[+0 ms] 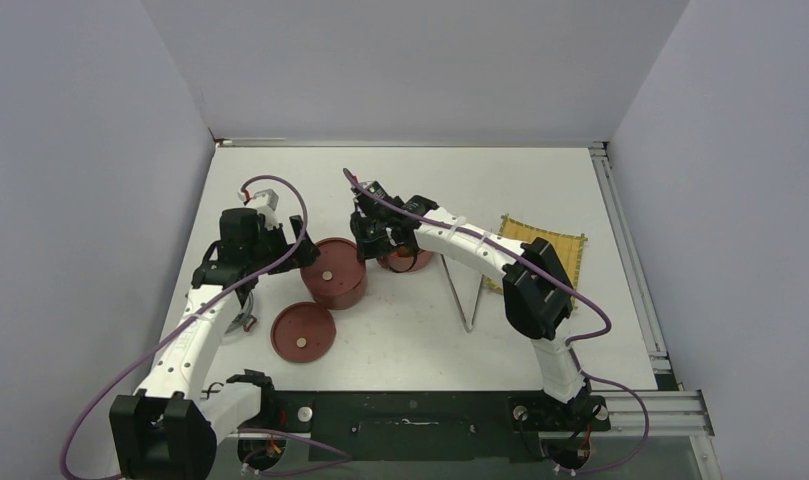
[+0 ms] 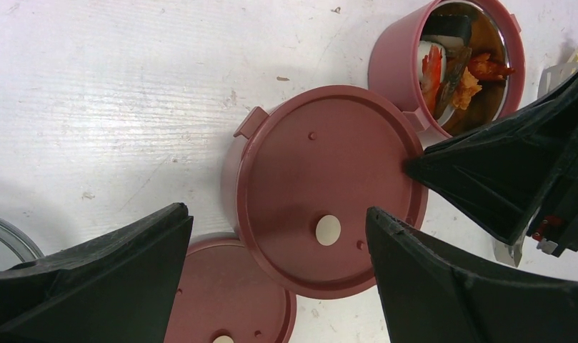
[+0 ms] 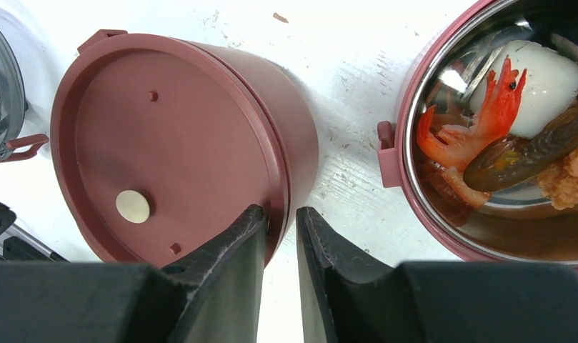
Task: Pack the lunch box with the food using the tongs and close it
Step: Close the box lid on the packing box.
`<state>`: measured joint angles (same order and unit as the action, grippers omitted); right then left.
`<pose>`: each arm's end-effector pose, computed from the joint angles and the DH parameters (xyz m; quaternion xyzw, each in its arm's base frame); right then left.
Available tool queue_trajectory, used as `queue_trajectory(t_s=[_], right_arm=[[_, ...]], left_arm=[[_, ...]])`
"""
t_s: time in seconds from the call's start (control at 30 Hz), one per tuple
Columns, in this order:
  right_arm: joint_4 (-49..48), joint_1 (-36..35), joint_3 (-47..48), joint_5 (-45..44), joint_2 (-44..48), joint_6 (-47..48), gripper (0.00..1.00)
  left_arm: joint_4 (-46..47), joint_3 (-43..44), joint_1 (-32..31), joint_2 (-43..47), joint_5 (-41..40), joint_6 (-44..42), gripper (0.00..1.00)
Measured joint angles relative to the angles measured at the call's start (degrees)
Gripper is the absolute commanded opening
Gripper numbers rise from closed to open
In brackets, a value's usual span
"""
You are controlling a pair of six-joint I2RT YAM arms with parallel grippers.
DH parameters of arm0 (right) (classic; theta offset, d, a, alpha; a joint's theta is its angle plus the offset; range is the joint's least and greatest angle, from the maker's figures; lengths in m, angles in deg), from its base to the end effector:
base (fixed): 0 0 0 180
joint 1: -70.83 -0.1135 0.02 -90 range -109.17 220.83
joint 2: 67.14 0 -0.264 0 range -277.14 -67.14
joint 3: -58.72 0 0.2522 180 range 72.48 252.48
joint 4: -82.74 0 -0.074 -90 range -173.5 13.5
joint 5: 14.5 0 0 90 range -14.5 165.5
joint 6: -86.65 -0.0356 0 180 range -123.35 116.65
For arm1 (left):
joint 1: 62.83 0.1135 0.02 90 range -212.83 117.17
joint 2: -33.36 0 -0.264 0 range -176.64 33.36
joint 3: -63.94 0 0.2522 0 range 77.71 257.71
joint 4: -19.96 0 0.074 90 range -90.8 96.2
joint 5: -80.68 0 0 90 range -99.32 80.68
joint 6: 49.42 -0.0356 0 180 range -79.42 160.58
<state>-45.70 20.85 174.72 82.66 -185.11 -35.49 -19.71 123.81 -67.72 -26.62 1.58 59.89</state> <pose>0.2930 0.3558 0.2501 -0.1663 0.9334 0.2499 0.1965 0.2225 -0.0258 0.2719 -0.0731 0.8993 -0.1726 0.3950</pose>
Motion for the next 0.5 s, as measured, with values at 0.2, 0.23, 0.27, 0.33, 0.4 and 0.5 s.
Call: queue_trajectory(t_s=[0.2, 0.23, 0.27, 0.33, 0.4, 0.5], right_arm=[[0.4, 0.0, 0.1, -0.7, 0.0, 0.0, 0.27], [0.4, 0.0, 0.1, -0.8, 0.0, 0.0, 0.27], [0.5, 0.0, 0.2, -0.8, 0.0, 0.0, 0.27], [0.4, 0.0, 0.2, -0.8, 0.0, 0.0, 0.27], [0.4, 0.0, 0.2, -0.8, 0.0, 0.0, 0.27], [0.4, -0.2, 0.2, -0.8, 0.0, 0.0, 0.27]], left_arm=[[-0.1, 0.0, 0.0, -2.6, 0.5, 0.0, 0.9], [-0.1, 0.0, 0.0, -3.0, 0.7, 0.0, 0.89], [-0.2, 0.0, 0.1, -3.4, 0.9, 0.0, 0.88], [-0.3, 0.0, 0.1, -3.9, 1.2, 0.0, 0.86], [-0.4, 0.0, 0.1, -4.4, 1.5, 0.0, 0.83], [-0.5, 0.0, 0.1, -5.4, 1.6, 0.0, 0.78]])
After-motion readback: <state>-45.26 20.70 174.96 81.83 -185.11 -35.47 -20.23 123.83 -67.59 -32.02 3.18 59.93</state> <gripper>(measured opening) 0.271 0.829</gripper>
